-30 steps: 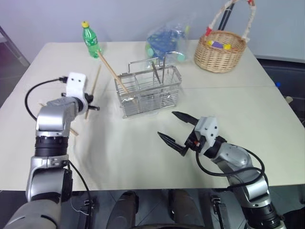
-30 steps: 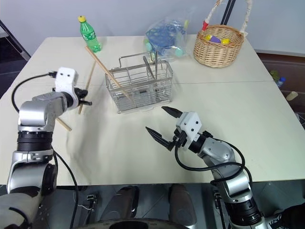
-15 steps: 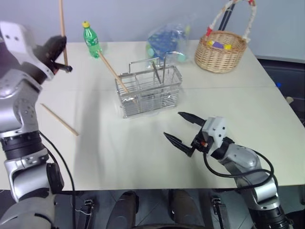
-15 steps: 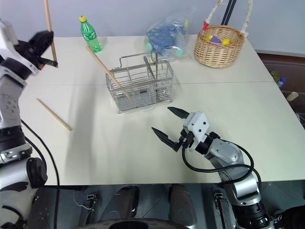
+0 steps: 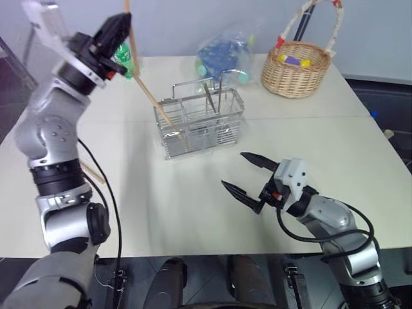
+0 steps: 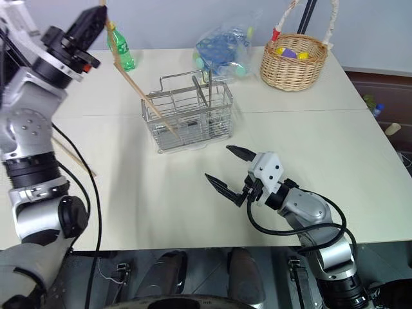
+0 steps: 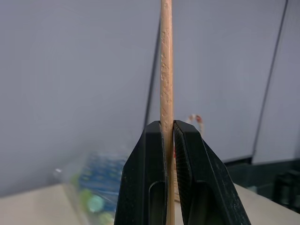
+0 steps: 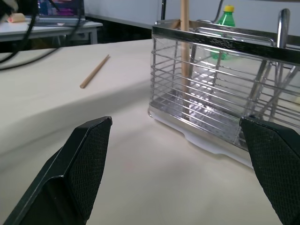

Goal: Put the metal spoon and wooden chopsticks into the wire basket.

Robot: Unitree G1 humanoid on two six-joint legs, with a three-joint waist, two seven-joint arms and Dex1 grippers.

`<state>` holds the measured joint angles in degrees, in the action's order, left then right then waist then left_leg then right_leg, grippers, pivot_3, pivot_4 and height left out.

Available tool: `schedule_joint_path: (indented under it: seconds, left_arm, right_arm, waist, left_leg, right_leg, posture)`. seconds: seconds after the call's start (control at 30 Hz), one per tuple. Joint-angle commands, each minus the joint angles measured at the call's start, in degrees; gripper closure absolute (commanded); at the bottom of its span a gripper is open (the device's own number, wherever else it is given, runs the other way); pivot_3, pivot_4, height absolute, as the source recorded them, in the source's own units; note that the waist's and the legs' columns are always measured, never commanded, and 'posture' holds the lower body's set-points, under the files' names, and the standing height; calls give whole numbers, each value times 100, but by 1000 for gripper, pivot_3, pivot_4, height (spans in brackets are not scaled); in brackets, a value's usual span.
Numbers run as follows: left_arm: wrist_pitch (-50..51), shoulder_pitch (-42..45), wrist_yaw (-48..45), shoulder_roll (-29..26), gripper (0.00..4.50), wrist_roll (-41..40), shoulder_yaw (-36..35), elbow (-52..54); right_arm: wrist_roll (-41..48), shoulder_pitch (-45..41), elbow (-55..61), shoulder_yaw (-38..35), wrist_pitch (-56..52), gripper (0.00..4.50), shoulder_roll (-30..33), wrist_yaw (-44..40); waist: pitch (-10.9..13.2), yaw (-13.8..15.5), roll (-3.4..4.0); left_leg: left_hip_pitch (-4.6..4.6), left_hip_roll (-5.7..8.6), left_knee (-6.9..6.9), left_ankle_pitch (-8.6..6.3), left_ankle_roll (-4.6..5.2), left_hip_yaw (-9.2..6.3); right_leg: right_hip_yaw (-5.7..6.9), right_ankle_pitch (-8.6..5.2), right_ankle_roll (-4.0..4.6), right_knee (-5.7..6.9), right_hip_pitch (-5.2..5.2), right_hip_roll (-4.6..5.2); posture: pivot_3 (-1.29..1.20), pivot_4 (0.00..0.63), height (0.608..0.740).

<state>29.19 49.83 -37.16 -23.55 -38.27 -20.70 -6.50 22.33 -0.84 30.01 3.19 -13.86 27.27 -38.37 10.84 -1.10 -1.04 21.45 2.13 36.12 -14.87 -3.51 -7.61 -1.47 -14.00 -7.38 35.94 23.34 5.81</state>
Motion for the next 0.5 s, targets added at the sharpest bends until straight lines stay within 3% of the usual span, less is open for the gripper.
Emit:
schedule_joint_path:
  seconds: [0.03, 0.5]
  left_arm:
    - [-236, -176, 20, 276, 4456, -21, 205, 213]
    - [-591, -923, 39, 766, 4456, 127, 683, 449]
  right_arm:
    - [-42, -63, 170, 50, 101, 0, -81, 67]
    - [-162, -46, 149, 135, 161, 0, -225, 126]
  waist:
    - [0, 9, 0]
    - [1, 16, -2]
  left_leg:
    - [1, 0, 0, 0, 0, 0]
    - [3, 0, 0, 0, 0, 0]
  right_leg:
    - [0, 0, 0, -1, 0, 0]
    - [0, 0, 0, -1, 2, 0]
  posture:
    - [0, 150, 740]
    - [0, 150, 740]
